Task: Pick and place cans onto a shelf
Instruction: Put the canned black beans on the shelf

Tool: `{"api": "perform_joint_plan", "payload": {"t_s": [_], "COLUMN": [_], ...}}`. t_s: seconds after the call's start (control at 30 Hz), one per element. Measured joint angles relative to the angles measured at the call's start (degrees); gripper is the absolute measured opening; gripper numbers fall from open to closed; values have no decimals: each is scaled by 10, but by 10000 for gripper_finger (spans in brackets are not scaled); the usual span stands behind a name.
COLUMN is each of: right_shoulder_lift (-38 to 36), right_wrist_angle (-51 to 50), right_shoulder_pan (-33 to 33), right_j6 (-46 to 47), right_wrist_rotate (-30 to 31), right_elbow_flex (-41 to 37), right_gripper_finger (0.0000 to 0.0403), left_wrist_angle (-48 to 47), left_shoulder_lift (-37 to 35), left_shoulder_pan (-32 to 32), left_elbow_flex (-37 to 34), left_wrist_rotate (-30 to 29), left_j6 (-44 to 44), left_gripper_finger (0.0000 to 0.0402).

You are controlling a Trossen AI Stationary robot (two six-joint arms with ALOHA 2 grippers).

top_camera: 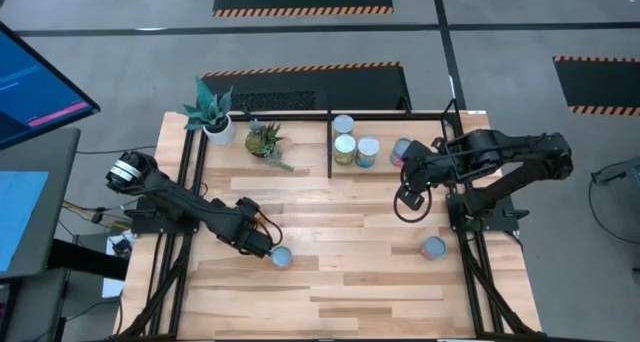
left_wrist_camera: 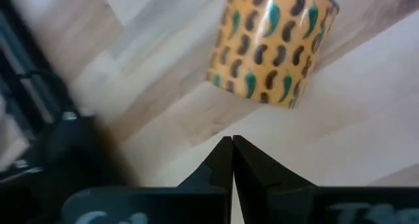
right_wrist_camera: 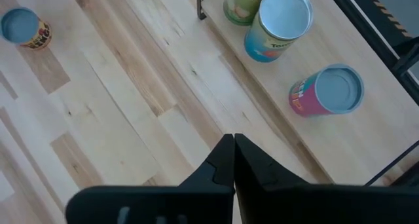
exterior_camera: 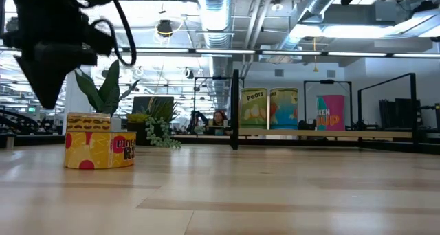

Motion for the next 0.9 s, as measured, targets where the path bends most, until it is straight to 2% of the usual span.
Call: {"api": "perform_joint_plan", "payload": {"t_s": [0.07,0.13,0.23,0.37,0.67,0.9], "right_shoulder_lift": [0,0,0,0,0,0], "right_wrist_angle": [0,0,0,0,0,0], "right_shoulder_pan": [0,0,0,0,0,0], "right_j6": [0,0,0,0,-5,-15], "right_wrist_rotate": [0,0,0,0,0,0], "right_elbow_flex": [0,0,0,0,0,0], "right_gripper_finger": [22,25,28,28,20,27], "left_wrist_angle": [-40,-66,-55,2,-14,-13], "left_shoulder_lift": [-2,-2,-2,-2,-15,-69], "left_shoulder_pan": [0,0,4,19,35,66], "left_elbow_flex": [21,32,27,-4,-8,-8], "left_wrist_rotate": [-21,-71,-122,-117,-123,-127], "left_j6": [-2,-12,-9,14,4,15], "left_gripper_finger": [0,0,0,0,0,0]}}
